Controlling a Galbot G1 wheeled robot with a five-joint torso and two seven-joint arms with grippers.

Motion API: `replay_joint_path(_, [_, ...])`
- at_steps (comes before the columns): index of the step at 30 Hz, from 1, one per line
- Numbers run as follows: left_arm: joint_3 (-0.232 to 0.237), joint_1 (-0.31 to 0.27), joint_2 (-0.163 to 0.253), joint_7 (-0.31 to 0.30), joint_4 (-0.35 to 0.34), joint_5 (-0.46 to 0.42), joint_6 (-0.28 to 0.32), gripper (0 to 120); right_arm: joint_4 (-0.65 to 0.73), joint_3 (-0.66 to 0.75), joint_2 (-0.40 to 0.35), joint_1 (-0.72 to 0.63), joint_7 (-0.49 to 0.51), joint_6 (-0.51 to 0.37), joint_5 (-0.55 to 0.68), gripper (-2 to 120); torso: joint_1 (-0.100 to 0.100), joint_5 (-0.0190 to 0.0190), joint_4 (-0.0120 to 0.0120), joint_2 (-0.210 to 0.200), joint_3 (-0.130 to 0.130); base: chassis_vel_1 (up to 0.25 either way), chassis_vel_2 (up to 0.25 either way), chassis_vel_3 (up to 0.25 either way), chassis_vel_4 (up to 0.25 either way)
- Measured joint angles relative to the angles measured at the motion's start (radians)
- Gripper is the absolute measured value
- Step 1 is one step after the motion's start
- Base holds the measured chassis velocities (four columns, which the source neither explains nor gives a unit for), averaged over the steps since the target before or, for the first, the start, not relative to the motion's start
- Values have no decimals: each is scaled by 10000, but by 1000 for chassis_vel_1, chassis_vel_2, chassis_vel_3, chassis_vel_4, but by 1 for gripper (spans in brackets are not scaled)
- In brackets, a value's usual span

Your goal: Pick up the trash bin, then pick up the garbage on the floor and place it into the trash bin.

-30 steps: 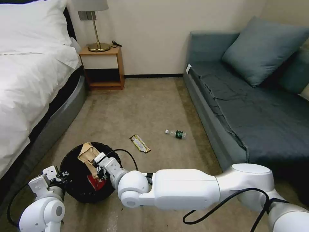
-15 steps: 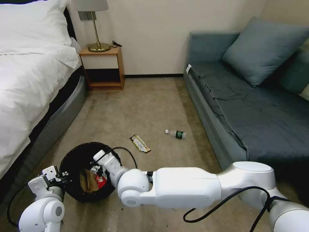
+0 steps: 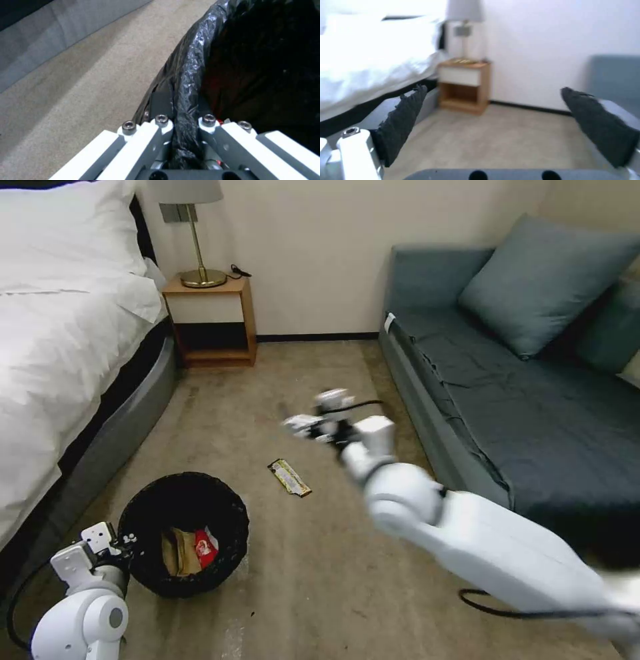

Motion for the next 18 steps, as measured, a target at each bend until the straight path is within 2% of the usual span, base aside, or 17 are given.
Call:
replay_joint_path(2, [5,-4,0,34,25,10,-39,3,697,1534,24,-2278,-18,352,-1233,100,0,2,-2,-1,0,0,0,0,0])
replay_joint_path(3, [5,-4,0,34,25,10,-39,3,697,1534,24,-2278,-18,352,-1233,100,0,2,-2,-1,0,0,0,0,0])
replay_joint_path(4, [6,-10,0,39,29,13,-45,3,883,1986,121,-2871,-48,445,-1605,100,0,0,0,0,-1,0,0,0,0])
replay_joint_path(6, [5,-23,7,41,34,19,-51,3,1383,3092,587,-4839,-109,582,-2719,100,-1,-1,0,0,0,0,0,0,0])
replay_joint_path(7, [2,-25,19,42,35,19,-52,3,1499,3314,744,-5377,-99,620,-3086,100,-1,-1,1,0,-1,0,0,0,0])
replay_joint_path(8, [2,-25,19,42,35,19,-52,3,1499,3314,744,-5377,-99,620,-3086,100,-1,-1,1,0,-1,0,0,0,0])
replay_joint_path(9, [-9,-32,34,42,34,20,-56,3,1650,3568,994,-6094,-79,689,-3668,100,-1,-4,0,0,-1,0,0,0,0])
replay_joint_path(10, [-16,-33,38,42,34,19,-58,3,1681,3624,1059,-6258,-76,703,-3803,100,-1,-5,-1,0,-1,0,0,0,0])
replay_joint_path(12, [-73,-39,70,45,10,17,-62,3,1830,3926,1772,-7387,-86,1039,-4979,100,-1,-8,2,0,-1,0,0,0,0])
replay_joint_path(14, [-86,-38,75,45,7,17,-63,3,1844,3933,1948,-7535,-111,1104,-5162,100,-1,-6,2,0,-1,0,0,0,0])
replay_joint_path(17, [-113,-20,77,47,-13,15,-74,3,1800,3770,2956,-8075,-276,1464,-5842,100,-1,-7,2,0,-1,0,0,0,0])
replay_joint_path(18, [-113,-20,77,47,-13,15,-74,3,1800,3770,2956,-8075,-276,1464,-5842,100,-1,-7,2,0,-1,0,0,0,0])
